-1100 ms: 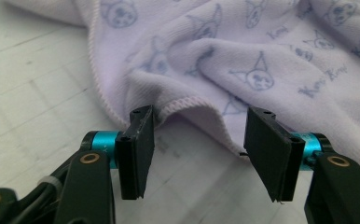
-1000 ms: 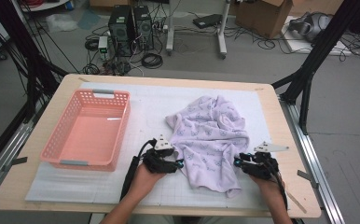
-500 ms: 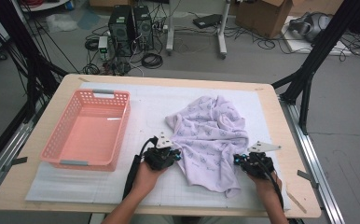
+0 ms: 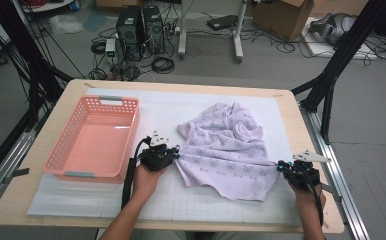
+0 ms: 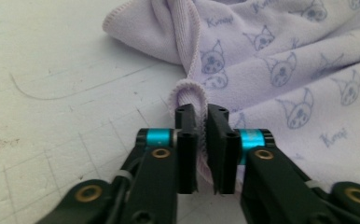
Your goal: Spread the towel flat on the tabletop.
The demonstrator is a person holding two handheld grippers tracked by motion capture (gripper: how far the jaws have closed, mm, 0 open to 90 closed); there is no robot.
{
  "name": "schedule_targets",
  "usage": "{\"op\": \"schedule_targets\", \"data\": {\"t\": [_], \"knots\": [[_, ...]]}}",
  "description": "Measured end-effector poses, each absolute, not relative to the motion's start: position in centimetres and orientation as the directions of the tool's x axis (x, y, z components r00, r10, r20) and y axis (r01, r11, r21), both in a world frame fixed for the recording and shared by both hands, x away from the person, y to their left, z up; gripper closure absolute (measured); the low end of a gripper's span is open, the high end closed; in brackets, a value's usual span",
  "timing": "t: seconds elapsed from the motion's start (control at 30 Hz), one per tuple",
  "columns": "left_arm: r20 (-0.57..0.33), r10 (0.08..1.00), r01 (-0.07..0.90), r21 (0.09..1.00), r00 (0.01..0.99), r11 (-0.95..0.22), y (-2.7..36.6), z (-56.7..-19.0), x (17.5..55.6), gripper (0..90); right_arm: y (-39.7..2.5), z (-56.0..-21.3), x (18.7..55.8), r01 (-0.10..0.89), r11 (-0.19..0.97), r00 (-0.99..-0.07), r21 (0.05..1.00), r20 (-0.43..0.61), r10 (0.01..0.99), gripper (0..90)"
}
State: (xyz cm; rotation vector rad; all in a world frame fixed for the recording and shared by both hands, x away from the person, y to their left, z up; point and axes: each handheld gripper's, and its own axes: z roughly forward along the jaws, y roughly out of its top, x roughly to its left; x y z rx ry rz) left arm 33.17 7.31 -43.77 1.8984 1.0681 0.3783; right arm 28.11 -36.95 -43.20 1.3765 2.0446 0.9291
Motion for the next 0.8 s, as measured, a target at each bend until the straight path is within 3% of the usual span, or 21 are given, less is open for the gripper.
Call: {"op": "schedule_targets", "data": {"t": [0.13, 0.23, 0.43, 0.8], "knots": [[-0.164, 0.786, 0.514, 0.83, 0.597, -0.217, 7.9, -43.5, 32.3, 46.2, -37.3, -42.6, 27.5, 0.557, 0.22, -0.358, 0.801, -0.008, 0.934, 70.1], [-0.163, 0.755, 0.487, 0.843, 0.636, -0.228, 8.5, -43.5, 31.4, 43.3, -37.6, -42.5, 26.9, 0.542, 0.227, -0.38, 0.809, -0.006, 0.925, 67.1], [-0.174, 0.715, 0.464, 0.855, 0.677, -0.232, 8.9, -43.5, 30.5, 43.5, -38.1, -42.0, 25.8, 0.51, 0.202, -0.369, 0.836, 0.0, 0.929, 61.1], [-0.175, 0.705, 0.449, 0.866, 0.687, -0.222, 9.5, -43.7, 29.1, 49.8, -39.0, -41.8, 24.5, 0.497, 0.148, -0.327, 0.855, 0.026, 0.945, 60.1]]}}
